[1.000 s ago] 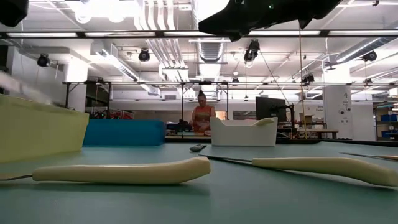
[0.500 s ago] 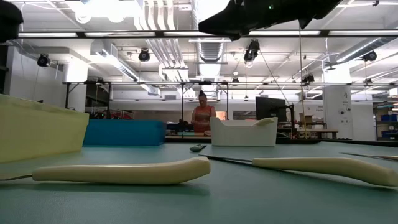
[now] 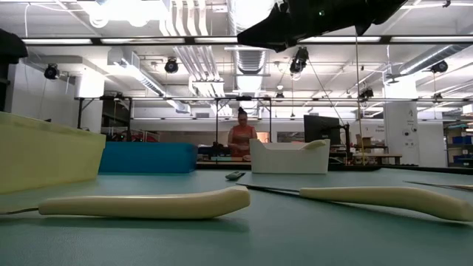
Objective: Sort silverware by color (type)
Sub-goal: Put the bottom green knife into the green bin
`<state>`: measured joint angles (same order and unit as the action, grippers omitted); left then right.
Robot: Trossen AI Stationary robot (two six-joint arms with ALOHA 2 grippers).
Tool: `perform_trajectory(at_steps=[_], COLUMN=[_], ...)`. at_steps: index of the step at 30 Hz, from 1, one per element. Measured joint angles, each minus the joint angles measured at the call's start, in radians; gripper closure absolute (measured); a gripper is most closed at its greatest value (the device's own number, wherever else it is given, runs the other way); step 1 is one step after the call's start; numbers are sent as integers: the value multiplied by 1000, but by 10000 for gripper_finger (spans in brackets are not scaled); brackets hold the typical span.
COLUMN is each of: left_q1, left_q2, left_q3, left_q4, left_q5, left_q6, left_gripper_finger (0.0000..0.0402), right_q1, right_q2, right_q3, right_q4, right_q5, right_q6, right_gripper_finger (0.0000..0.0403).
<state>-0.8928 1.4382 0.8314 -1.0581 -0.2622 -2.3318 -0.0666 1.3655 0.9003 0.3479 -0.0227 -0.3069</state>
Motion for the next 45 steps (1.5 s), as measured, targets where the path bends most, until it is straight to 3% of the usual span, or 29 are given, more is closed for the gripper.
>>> perform_trajectory(at_steps=[14, 27, 36, 45], left_q1=[1, 1, 1, 51], left_q2=[71, 71, 70, 68], left_q3=[6, 6, 6, 43], left_q4=[32, 34, 20, 23], left_q5=[1, 7, 0, 0], left_q6=[-8, -13, -7, 140], left_gripper_finger=[383, 336, 325, 326], right_q1=[0, 0, 0, 0], right_q2=[0, 0, 0, 0], right_q3=[-1, -1, -1, -1], right_q4=[0, 0, -1, -1], right_q5=[0, -2, -2, -2], right_q6=[0, 0, 0, -1], right_gripper_finger=[289, 289, 289, 289])
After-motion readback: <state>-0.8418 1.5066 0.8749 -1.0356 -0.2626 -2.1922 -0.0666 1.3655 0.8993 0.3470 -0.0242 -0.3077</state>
